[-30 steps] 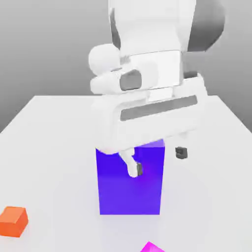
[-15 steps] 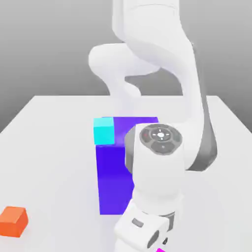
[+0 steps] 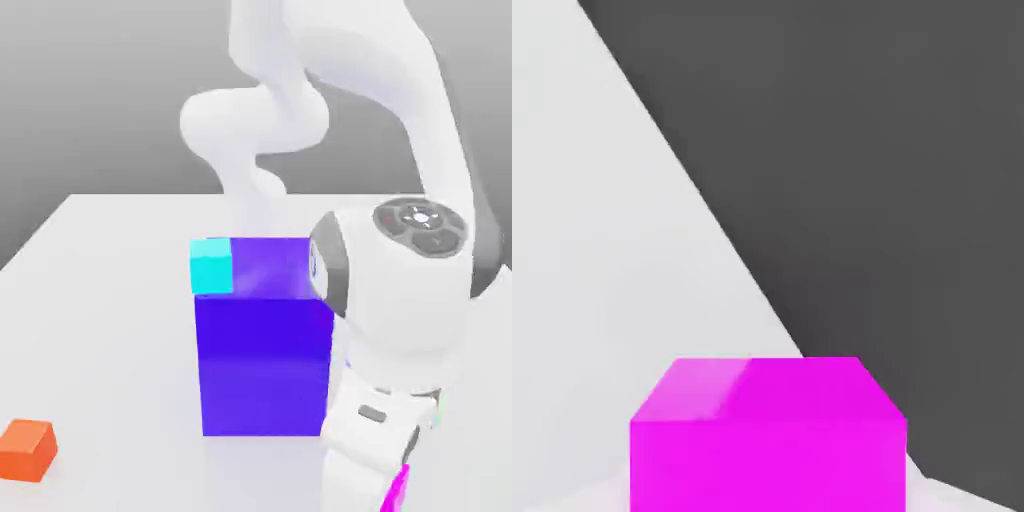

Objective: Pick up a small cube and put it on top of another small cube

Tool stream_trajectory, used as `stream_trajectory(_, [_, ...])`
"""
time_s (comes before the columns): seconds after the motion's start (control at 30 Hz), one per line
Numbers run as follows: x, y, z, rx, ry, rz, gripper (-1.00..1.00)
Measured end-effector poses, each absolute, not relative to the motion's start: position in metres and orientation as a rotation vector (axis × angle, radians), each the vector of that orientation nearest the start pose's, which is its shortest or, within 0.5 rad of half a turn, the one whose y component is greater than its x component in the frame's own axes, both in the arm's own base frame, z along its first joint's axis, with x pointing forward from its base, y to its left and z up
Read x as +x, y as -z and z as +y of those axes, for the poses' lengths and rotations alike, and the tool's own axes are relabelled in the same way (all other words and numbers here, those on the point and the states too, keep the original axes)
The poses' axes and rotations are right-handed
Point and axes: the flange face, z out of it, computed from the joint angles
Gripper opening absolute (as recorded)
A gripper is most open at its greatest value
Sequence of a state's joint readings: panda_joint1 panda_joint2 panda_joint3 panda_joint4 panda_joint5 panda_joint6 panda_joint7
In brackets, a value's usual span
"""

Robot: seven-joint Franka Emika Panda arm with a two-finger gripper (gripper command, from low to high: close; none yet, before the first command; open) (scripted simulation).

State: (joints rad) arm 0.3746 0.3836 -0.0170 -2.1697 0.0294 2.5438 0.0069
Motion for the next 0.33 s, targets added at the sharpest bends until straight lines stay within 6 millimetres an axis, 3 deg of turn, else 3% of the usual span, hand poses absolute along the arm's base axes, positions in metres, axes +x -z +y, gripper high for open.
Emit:
stream_trajectory(0.13, [0.503, -0.229, 0.297, -3.051, -0.009, -0.730, -1.00])
stream_trajectory(0.17, [0.497, -0.220, 0.315, -3.044, -0.006, -0.769, -1.00])
stream_trajectory(0.23, [0.492, -0.191, 0.329, -3.037, -0.004, -0.798, -1.00])
stream_trajectory(0.27, [0.491, -0.183, 0.331, -3.036, -0.003, -0.803, 1.00])
stream_trajectory(0.33, [0.491, -0.183, 0.331, -3.036, -0.003, -0.803, 1.00])
